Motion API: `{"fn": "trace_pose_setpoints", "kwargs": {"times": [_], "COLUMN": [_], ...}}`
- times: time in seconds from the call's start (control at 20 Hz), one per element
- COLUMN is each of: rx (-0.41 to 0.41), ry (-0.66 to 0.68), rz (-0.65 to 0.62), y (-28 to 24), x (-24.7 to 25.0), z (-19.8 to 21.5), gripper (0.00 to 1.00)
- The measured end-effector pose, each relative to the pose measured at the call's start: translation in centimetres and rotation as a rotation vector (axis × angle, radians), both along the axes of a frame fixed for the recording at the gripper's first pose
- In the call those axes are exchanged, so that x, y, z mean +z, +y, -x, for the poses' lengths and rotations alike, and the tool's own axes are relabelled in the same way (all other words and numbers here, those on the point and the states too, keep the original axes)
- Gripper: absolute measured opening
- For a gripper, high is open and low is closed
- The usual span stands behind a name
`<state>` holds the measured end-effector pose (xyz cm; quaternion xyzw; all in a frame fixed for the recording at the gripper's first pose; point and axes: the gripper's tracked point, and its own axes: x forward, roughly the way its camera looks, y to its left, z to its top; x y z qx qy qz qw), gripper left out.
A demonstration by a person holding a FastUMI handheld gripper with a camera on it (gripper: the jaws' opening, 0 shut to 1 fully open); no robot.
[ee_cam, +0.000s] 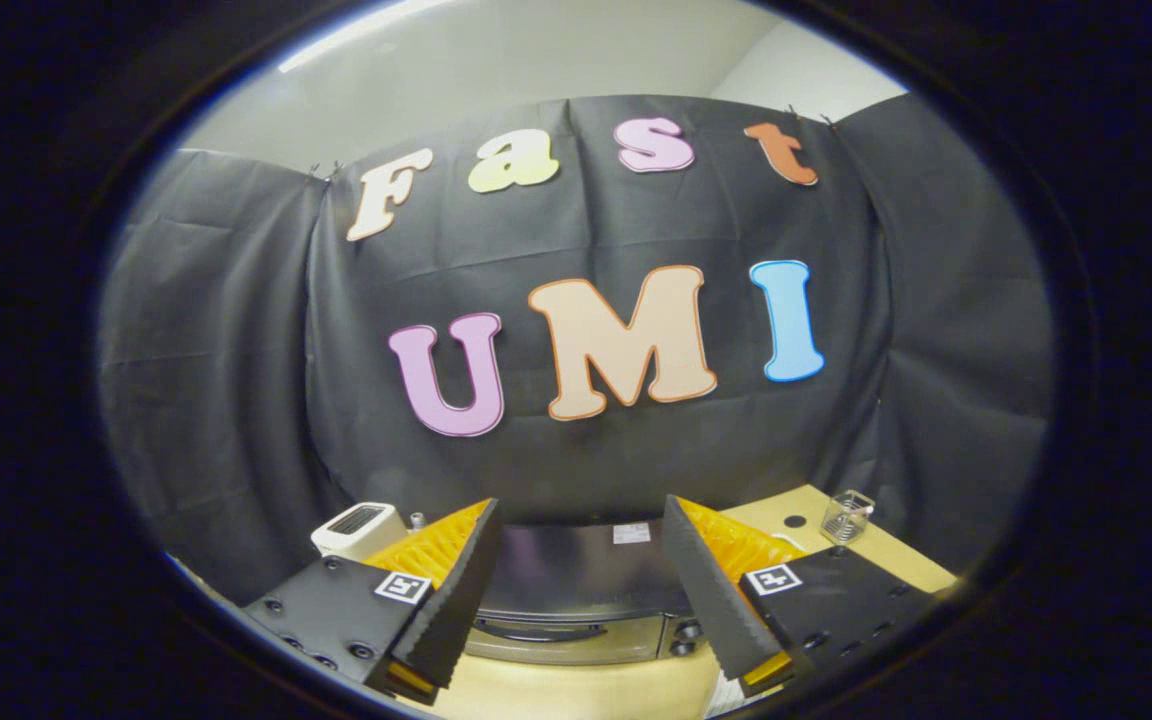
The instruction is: Open the toaster oven, put the food inside, and close the toaster oven door.
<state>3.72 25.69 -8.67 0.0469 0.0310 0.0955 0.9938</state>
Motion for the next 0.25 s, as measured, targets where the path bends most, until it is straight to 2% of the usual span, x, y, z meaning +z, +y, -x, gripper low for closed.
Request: {"fn": "trace_pose_setpoints", "kwargs": {"times": [0.25], "rx": [-0.034], "ry": [0.013], "rz": [-0.005], "y": [-2.5], "x": [-0.5], "z": [1.5], "gripper": [0.98]}}
